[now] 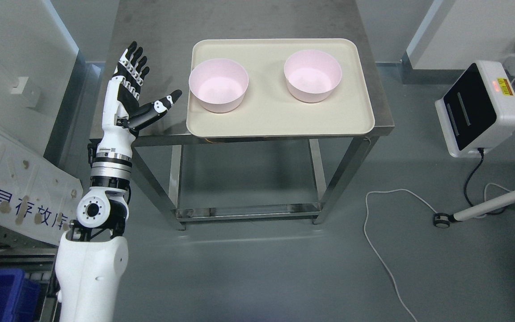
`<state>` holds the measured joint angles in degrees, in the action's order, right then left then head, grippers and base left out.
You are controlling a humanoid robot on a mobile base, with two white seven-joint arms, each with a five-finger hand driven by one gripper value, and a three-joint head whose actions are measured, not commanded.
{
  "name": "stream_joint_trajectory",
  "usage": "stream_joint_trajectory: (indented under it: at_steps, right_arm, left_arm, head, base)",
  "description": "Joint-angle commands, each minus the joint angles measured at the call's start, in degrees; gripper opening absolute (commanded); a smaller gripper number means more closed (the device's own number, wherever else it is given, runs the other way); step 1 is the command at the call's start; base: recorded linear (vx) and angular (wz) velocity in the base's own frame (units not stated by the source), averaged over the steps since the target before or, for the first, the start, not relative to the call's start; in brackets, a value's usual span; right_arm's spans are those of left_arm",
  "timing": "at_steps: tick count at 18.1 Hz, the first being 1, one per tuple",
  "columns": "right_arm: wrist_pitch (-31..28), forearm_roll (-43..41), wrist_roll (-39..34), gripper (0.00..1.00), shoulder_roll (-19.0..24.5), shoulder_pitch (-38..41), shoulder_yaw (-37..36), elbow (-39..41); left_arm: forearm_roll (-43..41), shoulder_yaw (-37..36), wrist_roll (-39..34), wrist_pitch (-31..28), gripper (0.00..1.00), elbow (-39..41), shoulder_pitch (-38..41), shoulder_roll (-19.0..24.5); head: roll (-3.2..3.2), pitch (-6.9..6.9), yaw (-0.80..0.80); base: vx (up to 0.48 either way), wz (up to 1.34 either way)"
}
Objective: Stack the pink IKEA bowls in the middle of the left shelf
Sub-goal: 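Reach the left hand toward the pink bowl nearer the left arm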
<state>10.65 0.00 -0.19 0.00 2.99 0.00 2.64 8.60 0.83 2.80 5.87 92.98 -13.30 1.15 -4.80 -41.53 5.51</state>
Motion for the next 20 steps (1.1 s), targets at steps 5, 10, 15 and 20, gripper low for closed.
stream_joint_trajectory:
  at_steps: [5,10,15,20]
  right_arm:
    - [-0.02,0.44,0.02,1.0,-1.0,0.0,-0.62,0.0]
    - [-0.02,0.44,0.02,1.0,-1.0,0.0,-0.62,0.0]
    - [-0.02,0.44,0.02,1.0,-1.0,0.0,-0.62,0.0]
    - [-0.02,0.44,-0.07,1.0,-1.0,0.0,-0.62,0.0]
  left_arm:
    - [-0.16,0.92,1.67,0.02,1.0,-3.83,-6.19,-0.15]
    - [-10.47,-1.17,20.8,0.02,0.99,-14.64,-20.69,11.66]
    - [-32.64,-2.76,37.7,-0.07,0.97,-19.86,-28.97,13.96]
    - [-43.66,-6.62,38.07,-0.6,0.91,-26.35,-33.72,12.83]
  head:
    - [0.0,0.0,0.0]
    - [0.0,0.0,0.0]
    - [0.0,0.0,0.0]
    - [0.0,0.0,0.0]
  base:
    - [0.0,0.0]
    - [0.0,0.0]
    - [0.0,0.0]
    - [0.0,0.0]
